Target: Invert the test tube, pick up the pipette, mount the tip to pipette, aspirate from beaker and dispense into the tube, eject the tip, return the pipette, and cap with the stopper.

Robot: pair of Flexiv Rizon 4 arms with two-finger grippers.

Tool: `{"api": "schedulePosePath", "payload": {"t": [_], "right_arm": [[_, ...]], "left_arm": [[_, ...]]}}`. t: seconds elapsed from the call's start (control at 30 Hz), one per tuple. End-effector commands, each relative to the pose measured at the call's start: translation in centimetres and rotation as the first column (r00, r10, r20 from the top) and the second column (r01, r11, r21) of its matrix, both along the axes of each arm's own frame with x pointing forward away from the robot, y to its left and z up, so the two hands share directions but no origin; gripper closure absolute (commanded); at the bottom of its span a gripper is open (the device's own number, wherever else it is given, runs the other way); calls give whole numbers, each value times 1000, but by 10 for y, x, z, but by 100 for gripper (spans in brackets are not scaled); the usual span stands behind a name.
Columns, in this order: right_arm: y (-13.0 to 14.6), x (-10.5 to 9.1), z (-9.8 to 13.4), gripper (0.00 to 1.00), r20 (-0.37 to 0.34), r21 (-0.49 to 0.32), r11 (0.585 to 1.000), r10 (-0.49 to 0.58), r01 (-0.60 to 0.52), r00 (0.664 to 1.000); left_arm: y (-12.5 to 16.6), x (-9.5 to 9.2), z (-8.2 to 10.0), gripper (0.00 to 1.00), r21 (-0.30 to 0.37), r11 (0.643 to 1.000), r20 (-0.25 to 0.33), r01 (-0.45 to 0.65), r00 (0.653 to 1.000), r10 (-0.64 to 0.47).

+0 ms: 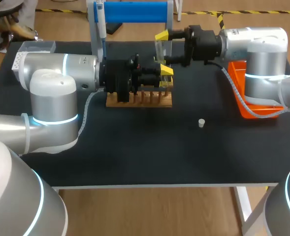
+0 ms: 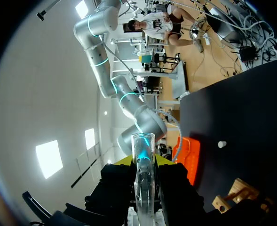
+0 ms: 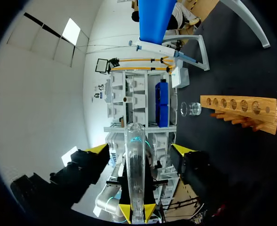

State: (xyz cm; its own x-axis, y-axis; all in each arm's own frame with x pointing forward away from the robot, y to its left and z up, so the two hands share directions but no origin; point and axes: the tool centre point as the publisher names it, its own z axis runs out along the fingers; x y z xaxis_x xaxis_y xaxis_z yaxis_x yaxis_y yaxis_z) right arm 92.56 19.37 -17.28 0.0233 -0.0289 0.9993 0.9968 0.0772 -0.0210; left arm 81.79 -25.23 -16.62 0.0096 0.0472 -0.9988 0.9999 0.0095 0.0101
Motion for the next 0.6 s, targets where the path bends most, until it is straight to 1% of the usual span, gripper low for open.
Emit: {"api": "schedulePosePath", "payload": {"t": [0.03, 0.07, 0.2, 0.33, 0.4, 0.47, 0.6], "right_arm": [[0, 0, 0, 0, 1, -2, 1000, 0, 0, 1000], [-3, -1, 4, 0, 12, 9, 1000, 1, -1, 1000], [-18, -6, 10, 0, 76, -12, 1000, 0, 1, 997], [-40, -12, 12, 0, 167, -57, 998, -6, 16, 986], [-53, -16, 11, 0, 215, -87, 996, -5, 24, 977], [-65, -17, 10, 0, 250, -92, 995, -4, 28, 968], [-86, -18, 5, 0, 354, -131, 989, -13, 64, 935]], "left_arm": [[-1, 1, 0, 100, 0, 1000, 1, 0, 1000, 0], [-1, 1, 0, 100, 0, 1000, 1, 0, 1000, 0], [-1, 1, 0, 100, 0, 1000, 1, 0, 1000, 0], [-1, 1, 0, 100, 0, 1000, 1, 0, 1000, 0], [-1, 1, 0, 100, 0, 1000, 1, 0, 1000, 0], [-1, 1, 0, 100, 0, 1000, 1, 0, 1000, 0], [-1, 1, 0, 100, 0, 1000, 1, 0, 1000, 0]]}}
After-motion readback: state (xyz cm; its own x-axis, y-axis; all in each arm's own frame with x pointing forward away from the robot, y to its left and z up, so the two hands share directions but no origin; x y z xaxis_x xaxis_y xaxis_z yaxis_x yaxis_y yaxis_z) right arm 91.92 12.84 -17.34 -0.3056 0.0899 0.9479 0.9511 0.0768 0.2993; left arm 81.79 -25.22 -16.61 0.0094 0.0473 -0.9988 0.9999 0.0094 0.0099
